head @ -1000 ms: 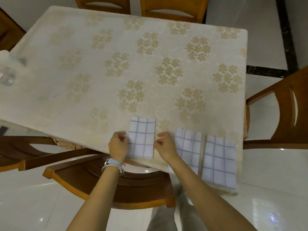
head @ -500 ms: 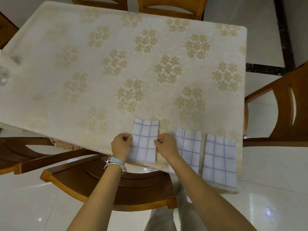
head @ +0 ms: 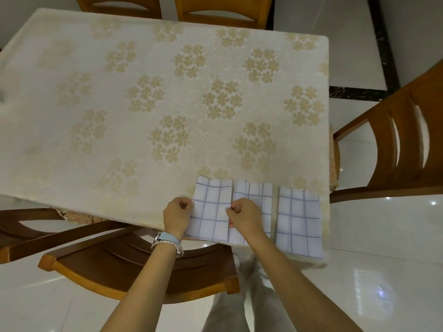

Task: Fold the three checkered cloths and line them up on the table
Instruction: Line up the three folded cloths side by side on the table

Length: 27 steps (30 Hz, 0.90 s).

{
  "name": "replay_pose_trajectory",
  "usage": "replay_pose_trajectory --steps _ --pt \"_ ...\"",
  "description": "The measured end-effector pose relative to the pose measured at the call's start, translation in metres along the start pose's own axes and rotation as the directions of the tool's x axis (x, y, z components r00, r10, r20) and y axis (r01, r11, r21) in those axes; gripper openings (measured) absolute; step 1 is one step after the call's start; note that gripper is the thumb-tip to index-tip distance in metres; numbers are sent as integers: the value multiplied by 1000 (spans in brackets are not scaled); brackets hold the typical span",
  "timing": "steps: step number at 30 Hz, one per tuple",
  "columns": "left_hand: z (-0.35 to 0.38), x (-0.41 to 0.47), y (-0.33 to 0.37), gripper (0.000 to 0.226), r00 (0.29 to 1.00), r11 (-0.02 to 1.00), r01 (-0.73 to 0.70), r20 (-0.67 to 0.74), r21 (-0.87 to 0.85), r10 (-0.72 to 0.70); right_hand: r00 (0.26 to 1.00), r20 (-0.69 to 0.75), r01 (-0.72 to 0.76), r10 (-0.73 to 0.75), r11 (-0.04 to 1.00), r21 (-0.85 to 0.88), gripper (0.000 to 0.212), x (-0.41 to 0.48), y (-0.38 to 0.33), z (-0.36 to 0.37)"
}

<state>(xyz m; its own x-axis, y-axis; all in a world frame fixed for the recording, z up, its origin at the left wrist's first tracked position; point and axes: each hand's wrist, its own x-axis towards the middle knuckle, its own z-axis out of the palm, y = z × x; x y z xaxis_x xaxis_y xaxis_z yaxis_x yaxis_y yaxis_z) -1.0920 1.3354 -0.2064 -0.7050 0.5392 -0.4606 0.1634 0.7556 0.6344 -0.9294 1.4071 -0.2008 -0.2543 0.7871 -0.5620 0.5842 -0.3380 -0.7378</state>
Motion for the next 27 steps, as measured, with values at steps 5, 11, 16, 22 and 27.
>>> replay_pose_trajectory --steps 5,11,16,22,27 --pt "-3 1 -3 15 1000 1000 3 -15 30 -3 999 -25 41 -40 998 54 8 -5 4 -1" --pt "0 0 -1 17 998 999 14 -56 39 -12 967 -118 205 -225 966 -158 17 -12 16 -28" --pt "0 -8 5 21 994 1000 2 -108 24 1 831 -280 314 -480 822 -476 35 -13 64 -70" --pt "20 -29 21 44 798 759 -576 8 304 603 836 -200 232 -510 661 -713 48 -10 106 -104" --pt "51 -31 5 65 577 378 -810 496 449 648 901 -135 174 -412 629 -758 59 -9 120 -105"
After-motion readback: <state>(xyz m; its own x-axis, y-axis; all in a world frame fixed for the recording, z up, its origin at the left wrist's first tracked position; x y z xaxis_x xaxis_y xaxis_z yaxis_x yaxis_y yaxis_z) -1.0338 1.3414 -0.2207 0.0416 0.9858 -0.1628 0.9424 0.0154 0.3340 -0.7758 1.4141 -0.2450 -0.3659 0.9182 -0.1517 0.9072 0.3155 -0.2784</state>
